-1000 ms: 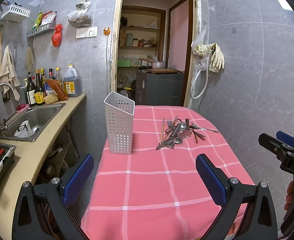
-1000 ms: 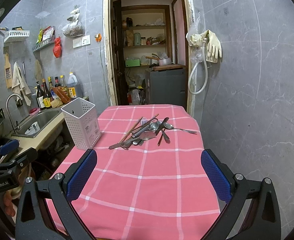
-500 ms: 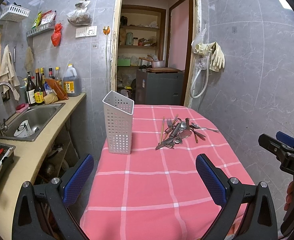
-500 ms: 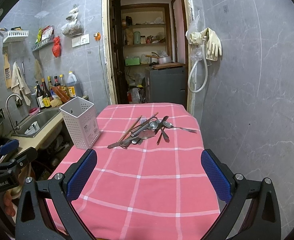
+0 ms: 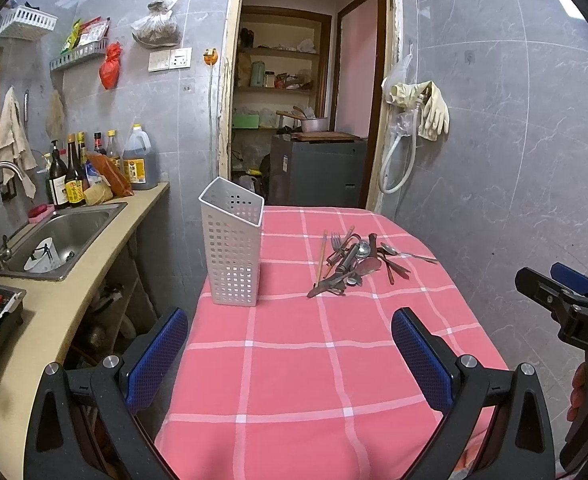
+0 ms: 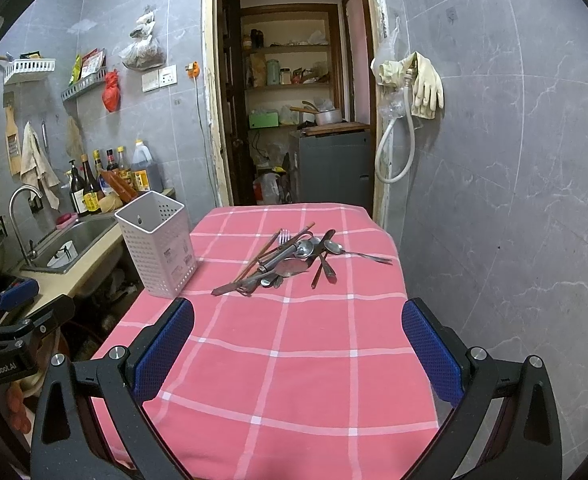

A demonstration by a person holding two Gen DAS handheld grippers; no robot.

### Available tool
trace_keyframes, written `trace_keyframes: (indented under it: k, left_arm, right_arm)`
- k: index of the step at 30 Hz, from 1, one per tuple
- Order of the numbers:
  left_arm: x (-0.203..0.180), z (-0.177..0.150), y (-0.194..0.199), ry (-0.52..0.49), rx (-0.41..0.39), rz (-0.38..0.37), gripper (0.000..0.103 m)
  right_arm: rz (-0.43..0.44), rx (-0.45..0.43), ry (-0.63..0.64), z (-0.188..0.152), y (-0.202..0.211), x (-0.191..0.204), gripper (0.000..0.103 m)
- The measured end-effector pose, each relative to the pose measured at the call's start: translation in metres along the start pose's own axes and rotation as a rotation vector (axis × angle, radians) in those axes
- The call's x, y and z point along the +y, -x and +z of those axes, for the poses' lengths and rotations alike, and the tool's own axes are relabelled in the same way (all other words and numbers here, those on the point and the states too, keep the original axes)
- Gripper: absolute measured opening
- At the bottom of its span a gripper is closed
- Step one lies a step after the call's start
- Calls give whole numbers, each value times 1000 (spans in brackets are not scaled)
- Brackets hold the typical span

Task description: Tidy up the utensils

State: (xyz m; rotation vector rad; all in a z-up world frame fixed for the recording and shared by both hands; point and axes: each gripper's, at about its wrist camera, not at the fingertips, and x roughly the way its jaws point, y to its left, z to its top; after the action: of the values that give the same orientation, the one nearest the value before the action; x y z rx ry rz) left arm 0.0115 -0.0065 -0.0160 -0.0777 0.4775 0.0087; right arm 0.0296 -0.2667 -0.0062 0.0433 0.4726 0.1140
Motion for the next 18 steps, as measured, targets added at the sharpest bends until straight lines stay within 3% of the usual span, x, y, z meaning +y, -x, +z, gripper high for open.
trace_keyframes:
  k: [18]
  left_arm:
    - [1, 4, -3, -1, 29, -3, 102]
  right_arm:
    - [-1, 13, -2, -4, -9, 1, 102]
